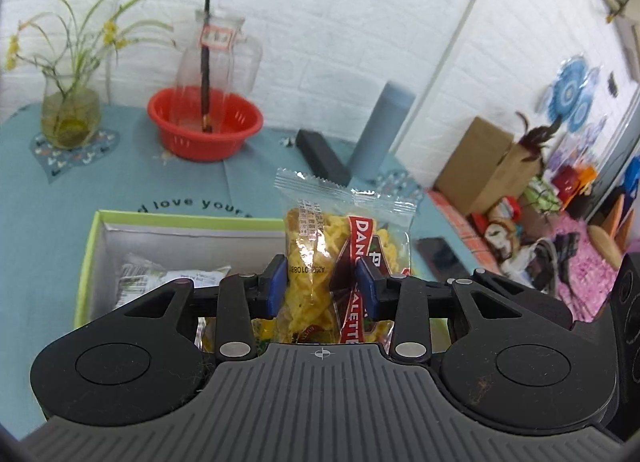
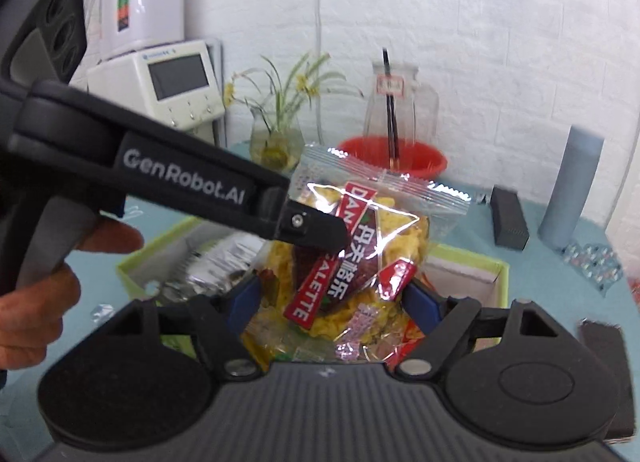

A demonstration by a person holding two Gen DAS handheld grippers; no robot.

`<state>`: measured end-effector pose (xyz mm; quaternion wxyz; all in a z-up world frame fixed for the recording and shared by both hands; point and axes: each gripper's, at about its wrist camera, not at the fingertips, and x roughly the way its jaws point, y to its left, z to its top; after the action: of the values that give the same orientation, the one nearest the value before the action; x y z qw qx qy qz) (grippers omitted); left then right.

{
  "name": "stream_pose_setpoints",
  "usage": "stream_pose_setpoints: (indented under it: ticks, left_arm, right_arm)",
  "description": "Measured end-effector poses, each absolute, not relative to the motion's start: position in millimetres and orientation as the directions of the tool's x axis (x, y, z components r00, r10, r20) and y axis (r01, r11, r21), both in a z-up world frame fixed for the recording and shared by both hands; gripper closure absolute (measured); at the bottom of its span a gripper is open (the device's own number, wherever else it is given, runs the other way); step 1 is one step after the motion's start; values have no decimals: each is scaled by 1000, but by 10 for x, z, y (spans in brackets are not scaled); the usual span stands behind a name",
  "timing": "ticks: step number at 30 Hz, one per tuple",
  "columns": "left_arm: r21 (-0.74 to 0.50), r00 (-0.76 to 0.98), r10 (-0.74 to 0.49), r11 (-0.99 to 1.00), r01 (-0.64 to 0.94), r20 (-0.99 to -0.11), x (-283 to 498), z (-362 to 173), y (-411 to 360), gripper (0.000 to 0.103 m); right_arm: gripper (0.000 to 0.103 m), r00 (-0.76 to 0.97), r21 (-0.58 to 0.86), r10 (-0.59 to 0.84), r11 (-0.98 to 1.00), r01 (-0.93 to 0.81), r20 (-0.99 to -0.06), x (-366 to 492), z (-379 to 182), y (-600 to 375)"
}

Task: Organize snacks
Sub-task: 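Lower the Danco bag into the green box and release it, then grasp the yellow stick-snack bag with the left gripper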

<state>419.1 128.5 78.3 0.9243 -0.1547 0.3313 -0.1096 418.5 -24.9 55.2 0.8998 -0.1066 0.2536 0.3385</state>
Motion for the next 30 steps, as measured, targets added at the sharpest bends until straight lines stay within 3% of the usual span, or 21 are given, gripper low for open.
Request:
stream_pose_setpoints:
  ticks: [5, 11, 15, 21, 25, 28, 30]
  left_arm:
    - [-389, 760, -290, 920, 53, -581, 4240, 502, 1356, 56]
    - [-390, 830, -273, 918, 73, -487, 3631, 754, 1411, 39]
    - [-384, 838, -295, 917, 112, -459, 3036, 783, 1353, 34]
    - [-404, 745, -331, 910, 91, -579, 2368, 255, 1184, 34]
    - [-500, 660, -414, 864, 66, -627, 2290, -83, 1102, 40]
    - [-541, 623, -453, 839, 56, -638, 2379, -210, 1066, 52]
    - [-551, 610, -468, 832, 61, -639, 2426, -260, 1080, 75]
  right_arm:
    - [15, 654, 18, 567, 762, -647, -500, 4223, 450, -390]
    - [10, 713, -15, 564, 780, -625, -416, 3566, 599, -791]
    - [10, 671, 33, 587, 763, -645, -454, 3030, 392, -958]
    - [10, 595, 135, 581, 769, -625, -555, 2457, -145, -1033]
    - [10, 575, 138, 591, 755, -641, -565, 2436, -251, -879]
    - [11, 554, 111, 574, 748, -655, -603, 2514, -306, -693]
    - [10, 539, 94, 582, 728, -680, -608, 2443, -308, -598]
